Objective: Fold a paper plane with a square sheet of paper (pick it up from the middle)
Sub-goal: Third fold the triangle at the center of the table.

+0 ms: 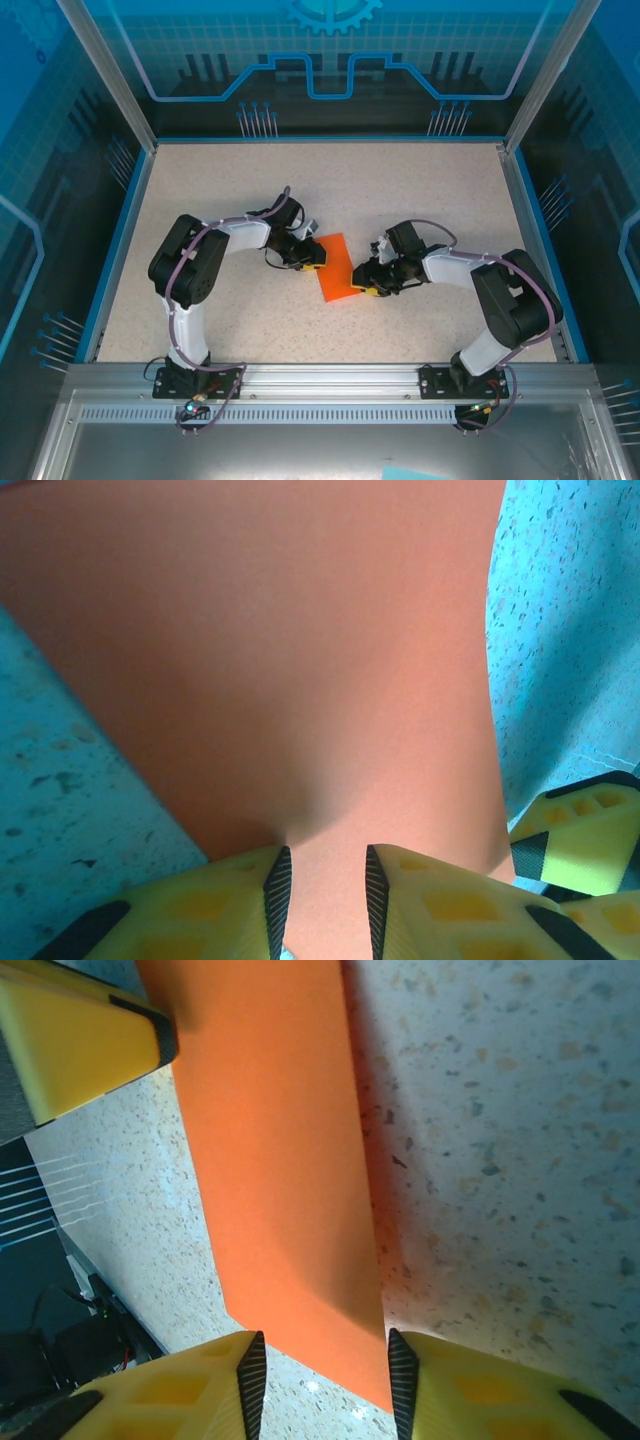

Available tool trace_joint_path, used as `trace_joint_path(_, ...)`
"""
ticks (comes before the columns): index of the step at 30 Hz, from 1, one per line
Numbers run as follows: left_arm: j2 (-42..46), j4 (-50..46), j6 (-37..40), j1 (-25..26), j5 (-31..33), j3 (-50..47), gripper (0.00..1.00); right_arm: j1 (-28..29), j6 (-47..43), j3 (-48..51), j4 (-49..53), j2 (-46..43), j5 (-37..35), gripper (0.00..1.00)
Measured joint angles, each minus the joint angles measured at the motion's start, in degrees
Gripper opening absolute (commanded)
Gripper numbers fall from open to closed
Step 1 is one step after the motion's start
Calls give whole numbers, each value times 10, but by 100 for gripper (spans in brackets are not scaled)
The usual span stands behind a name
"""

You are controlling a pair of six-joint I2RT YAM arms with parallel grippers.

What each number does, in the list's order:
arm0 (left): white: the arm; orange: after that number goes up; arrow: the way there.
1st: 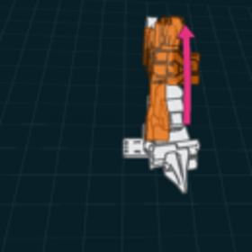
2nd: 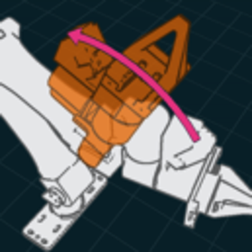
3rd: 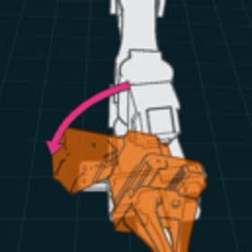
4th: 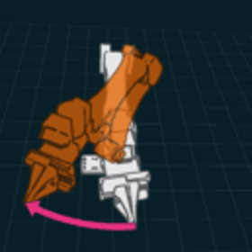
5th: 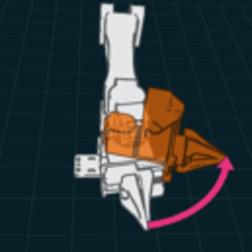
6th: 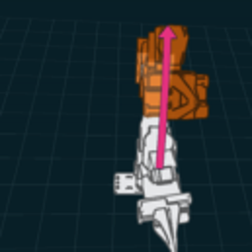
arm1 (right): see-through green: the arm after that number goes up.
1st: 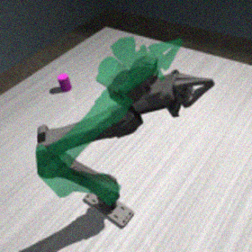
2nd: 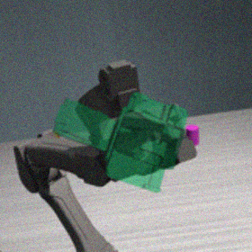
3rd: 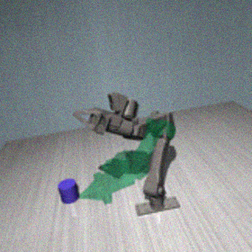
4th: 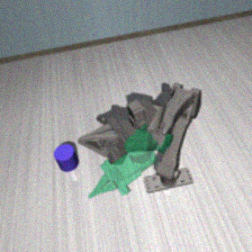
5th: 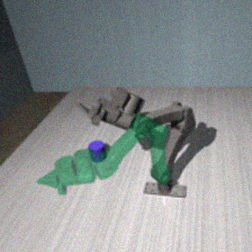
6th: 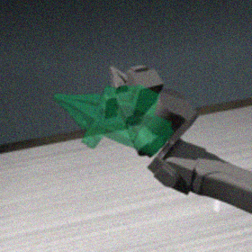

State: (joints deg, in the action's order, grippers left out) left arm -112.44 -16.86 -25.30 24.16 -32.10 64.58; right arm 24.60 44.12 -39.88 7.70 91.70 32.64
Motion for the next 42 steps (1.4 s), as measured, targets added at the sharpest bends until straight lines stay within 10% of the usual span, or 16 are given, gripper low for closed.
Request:
trace_joint_path(15,-2,-5,3,0,-2,4,31,3,20,-10,-8,-10,11,10)
trace_joint_path(42,-4,-7,2,-4,-10,8,31,69,22,-129,-19,81,8,9)
